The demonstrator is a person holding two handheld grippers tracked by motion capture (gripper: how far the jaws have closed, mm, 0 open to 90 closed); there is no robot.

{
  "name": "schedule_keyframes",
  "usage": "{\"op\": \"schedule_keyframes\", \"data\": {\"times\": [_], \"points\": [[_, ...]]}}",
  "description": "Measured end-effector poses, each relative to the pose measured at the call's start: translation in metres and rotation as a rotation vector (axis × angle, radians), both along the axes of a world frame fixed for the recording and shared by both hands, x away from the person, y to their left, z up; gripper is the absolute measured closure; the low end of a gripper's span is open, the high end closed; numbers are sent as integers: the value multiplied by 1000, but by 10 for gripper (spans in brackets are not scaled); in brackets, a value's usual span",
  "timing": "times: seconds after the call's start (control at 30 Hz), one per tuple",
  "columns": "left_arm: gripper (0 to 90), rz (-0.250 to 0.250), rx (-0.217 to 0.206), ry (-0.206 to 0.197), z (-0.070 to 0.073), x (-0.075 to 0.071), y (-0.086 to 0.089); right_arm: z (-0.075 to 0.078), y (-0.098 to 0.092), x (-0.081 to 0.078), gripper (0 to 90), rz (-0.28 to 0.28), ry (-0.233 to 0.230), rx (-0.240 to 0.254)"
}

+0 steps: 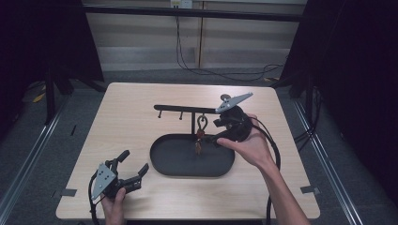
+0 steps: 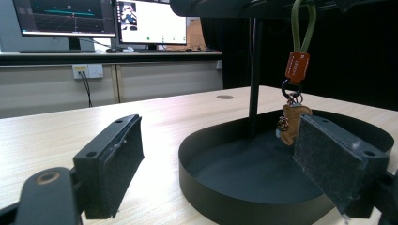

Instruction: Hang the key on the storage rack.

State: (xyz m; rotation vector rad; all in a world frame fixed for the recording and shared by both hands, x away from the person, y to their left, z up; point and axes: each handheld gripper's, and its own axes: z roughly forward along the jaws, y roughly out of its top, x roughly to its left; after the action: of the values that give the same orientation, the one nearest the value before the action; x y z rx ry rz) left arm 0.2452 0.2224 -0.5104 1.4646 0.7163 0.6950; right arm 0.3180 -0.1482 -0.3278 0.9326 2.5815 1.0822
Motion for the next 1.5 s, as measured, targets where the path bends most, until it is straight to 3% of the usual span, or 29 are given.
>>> {"op": "schedule_keyframes", "data": {"times": [0.2, 0.43, 0.5, 0.6, 0.73, 0.83, 1.03, 1.13, 1.27, 1.4, 1.5], "points": [[157, -1, 6, 0, 0, 0, 0, -18, -6, -9, 227, -16, -19, 33], [157, 0, 0, 0, 0, 0, 0, -39, -22, -25, 136, -73, -78, 141], [157, 0, 0, 0, 0, 0, 0, -47, -27, -30, 142, -90, -99, 149], [157, 0, 7, 0, 0, 0, 0, -62, -37, -34, 141, -127, -95, 198], [157, 0, 0, 0, 0, 0, 0, -83, -47, -41, 140, -160, -144, 273], [157, 0, 1, 0, 0, 0, 0, -101, -48, -47, 139, -151, -169, 265], [157, 0, 1, 0, 0, 0, 0, -133, -55, -58, 142, -220, -247, 317], [157, 0, -2, 1, 0, 0, 0, -147, -58, -65, 146, -208, -277, 327], [157, 2, 1, 0, 0, 0, 0, -167, -57, -72, 141, -243, -341, 341], [157, 2, 1, 0, 0, 0, 0, -178, -57, -77, 140, -284, -386, 401], [157, 1, 1, -1, 0, 0, 0, -179, -55, -78, 138, -284, -431, 428]]}}
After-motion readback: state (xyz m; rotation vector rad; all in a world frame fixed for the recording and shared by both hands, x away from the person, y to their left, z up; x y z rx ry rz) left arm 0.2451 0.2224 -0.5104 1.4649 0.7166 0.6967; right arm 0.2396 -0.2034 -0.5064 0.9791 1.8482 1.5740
